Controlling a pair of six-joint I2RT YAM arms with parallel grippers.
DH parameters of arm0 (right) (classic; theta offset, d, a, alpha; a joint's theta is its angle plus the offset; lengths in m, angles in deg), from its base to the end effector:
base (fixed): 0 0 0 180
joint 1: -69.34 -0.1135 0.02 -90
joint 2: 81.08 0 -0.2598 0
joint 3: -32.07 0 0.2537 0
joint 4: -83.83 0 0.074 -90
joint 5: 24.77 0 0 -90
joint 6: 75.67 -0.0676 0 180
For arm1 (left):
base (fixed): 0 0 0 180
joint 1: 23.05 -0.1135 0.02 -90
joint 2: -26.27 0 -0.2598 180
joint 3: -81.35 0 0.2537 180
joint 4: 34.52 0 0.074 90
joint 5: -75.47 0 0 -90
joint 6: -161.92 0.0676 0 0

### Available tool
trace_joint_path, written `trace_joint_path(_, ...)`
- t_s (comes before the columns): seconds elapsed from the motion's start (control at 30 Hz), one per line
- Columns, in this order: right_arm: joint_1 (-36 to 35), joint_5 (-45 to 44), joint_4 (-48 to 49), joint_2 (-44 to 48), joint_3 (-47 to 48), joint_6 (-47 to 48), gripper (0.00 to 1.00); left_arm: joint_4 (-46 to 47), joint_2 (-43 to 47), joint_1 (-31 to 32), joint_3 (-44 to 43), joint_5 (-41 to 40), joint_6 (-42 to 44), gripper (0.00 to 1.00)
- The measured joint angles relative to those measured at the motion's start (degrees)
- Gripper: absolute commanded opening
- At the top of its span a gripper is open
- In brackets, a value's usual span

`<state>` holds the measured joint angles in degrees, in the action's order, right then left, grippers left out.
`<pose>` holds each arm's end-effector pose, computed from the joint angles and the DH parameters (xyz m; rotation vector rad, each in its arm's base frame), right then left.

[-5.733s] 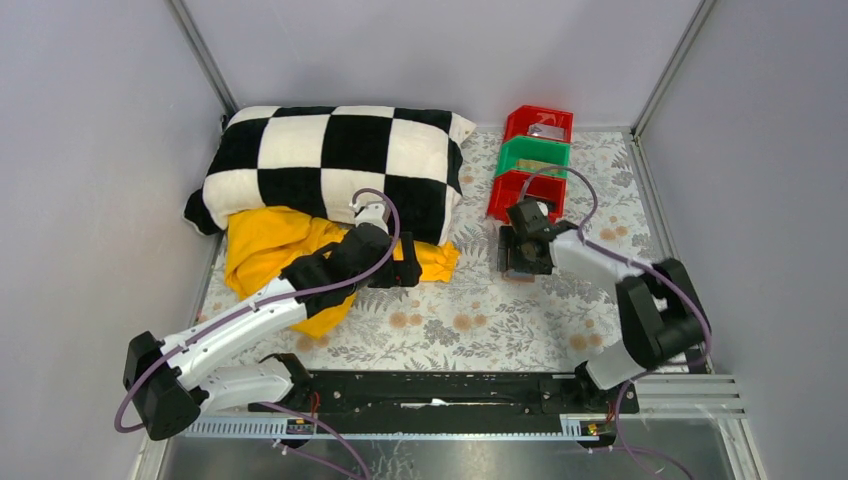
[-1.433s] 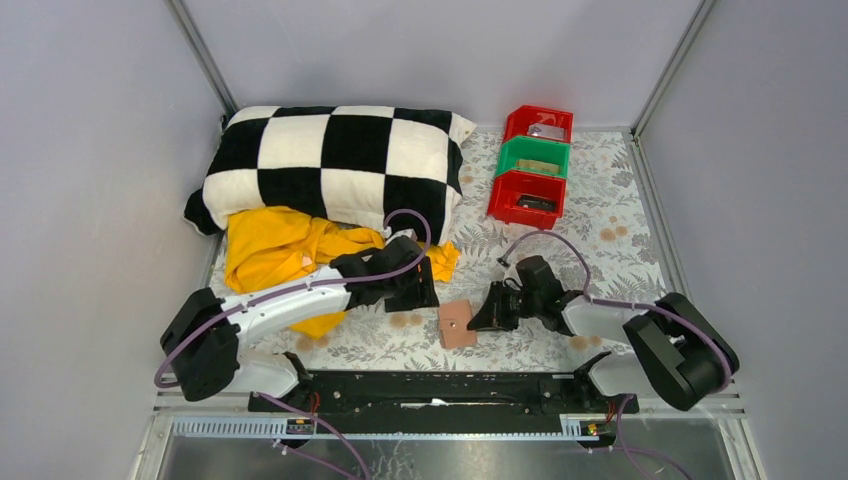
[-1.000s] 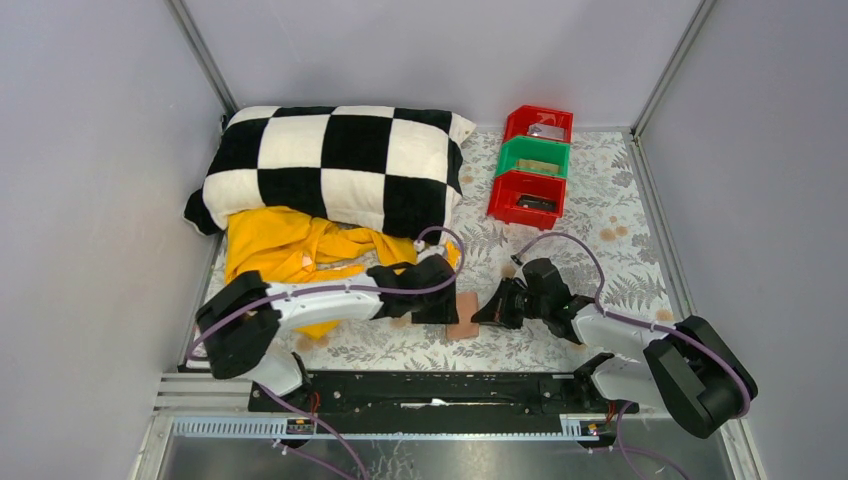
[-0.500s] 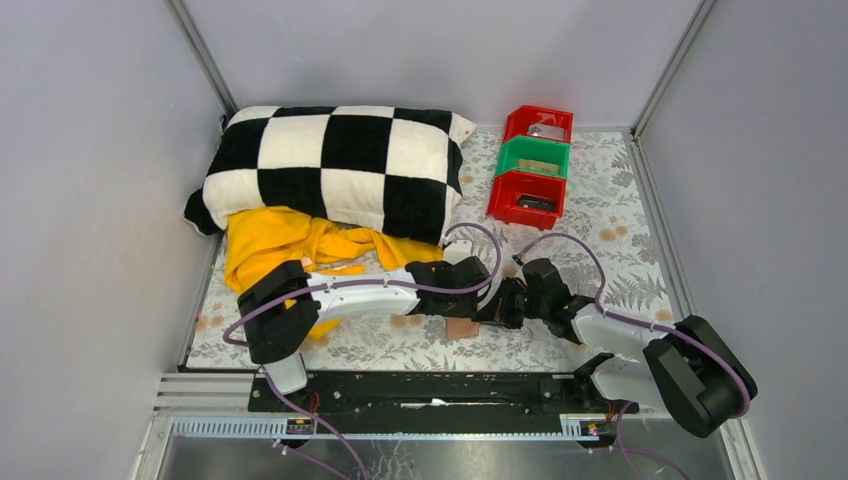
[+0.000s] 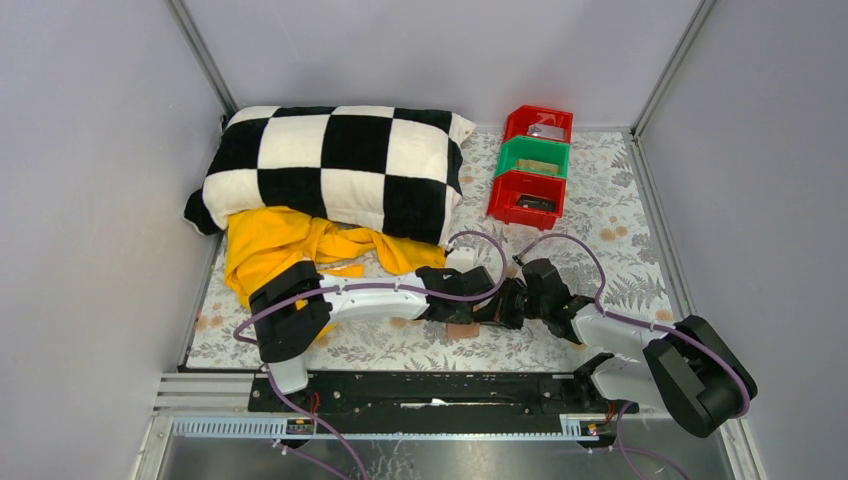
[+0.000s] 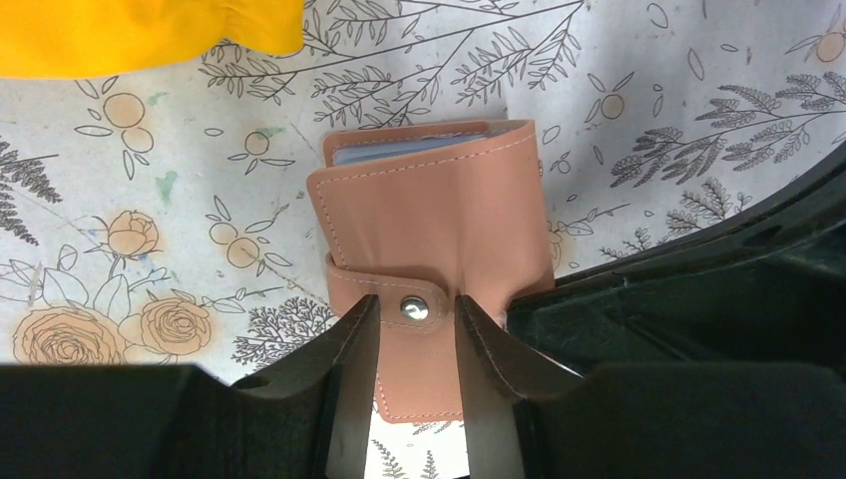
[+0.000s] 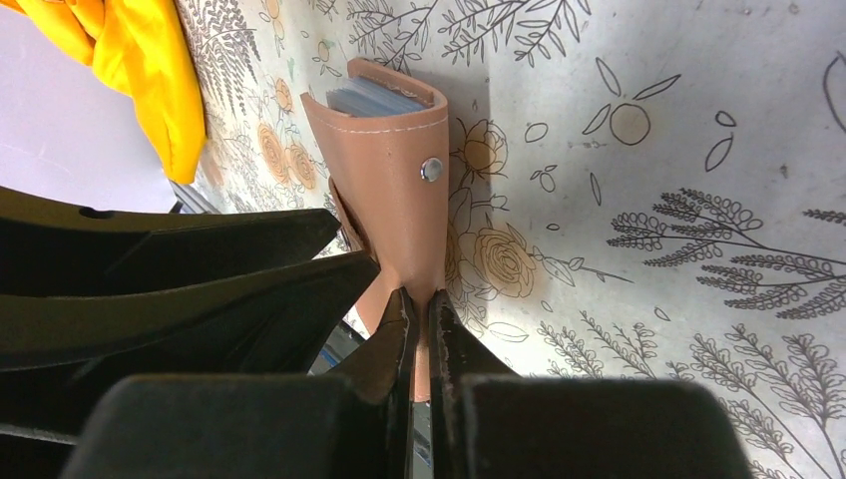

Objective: Take the credit cards out of the card holder
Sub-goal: Open the card holder at the center of the board.

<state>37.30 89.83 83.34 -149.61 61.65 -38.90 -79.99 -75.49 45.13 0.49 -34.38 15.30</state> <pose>0.1773 0.1442 0.1097 0.2067 2.5060 1.2013 0.1570 -0.3304 0.1513 0.1694 2.6310 -0.2748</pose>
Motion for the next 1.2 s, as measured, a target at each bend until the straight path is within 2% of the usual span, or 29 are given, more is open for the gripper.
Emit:
trace_joint_path(0.07,0.00,-0.02,-0.02,0.00,0.02,0.00,0.00,-0.52,0.00,0.07,0.00,-0.20,-0.22,0.35)
trace_joint_path(0.2,0.00,-0.02,-0.07,0.00,0.11,0.00,0.00,-1.09,-0.28,0.11,-0.44,-0.37,-0.68,0.24)
trace_joint_path(0.27,-0.02,-0.09,-0.13,0.00,0.13,0.02,0.00,-1.14,-0.55,0.20,-0.74,-0.59,-0.57,0.22)
trace_joint_path(0.4,0.00,-0.15,-0.37,0.00,0.22,0.02,0.00,-1.31,-0.61,0.37,-0.76,-1.25,-0.59,0.10)
trace_joint_path(0.47,0.00,-0.17,-0.44,0.00,0.22,0.02,0.00,-1.51,-0.61,0.42,-0.87,-1.44,-0.42,0.00)
trace_joint_path(0.73,-0.09,-1.16,-1.40,1.09,0.39,0.20,0.00,-1.42,0.50,0.42,-0.48,-1.90,0.09,0.00)
trace_joint_path(0.87,-0.09,-2.71,-3.23,2.29,0.50,0.76,0.00,-2.34,7.37,-1.03,3.06,-2.69,1.36,0.00)
trace_joint_path(1.0,-0.11,-4.00,-4.74,2.58,0.98,1.64,0.00,-2.01,17.18,-5.03,7.17,-2.36,2.34,0.00)
trace_joint_path(1.03,-0.11,-4.24,-5.11,2.58,1.18,2.01,0.05,-1.62,19.54,-6.21,8.22,-2.03,2.62,0.00)
trace_joint_path(1.1,-0.11,-4.87,-6.36,2.62,1.84,2.82,0.42,-1.07,23.54,-8.41,10.23,-1.44,2.99,0.00)
trace_joint_path(1.13,-0.11,-5.64,-7.48,2.75,2.36,3.41,0.54,-0.72,25.35,-9.44,11.50,-1.14,3.21,0.00)
trace_joint_path(1.17,-0.13,-7.08,-9.16,2.95,2.99,4.35,0.65,-0.61,26.95,-10.23,12.76,-0.85,3.39,0.00)
trace_joint_path(1.2,-0.13,-8.90,-11.13,3.15,3.52,5.53,0.68,-0.68,28.00,-10.73,13.79,-0.63,3.54,0.00)
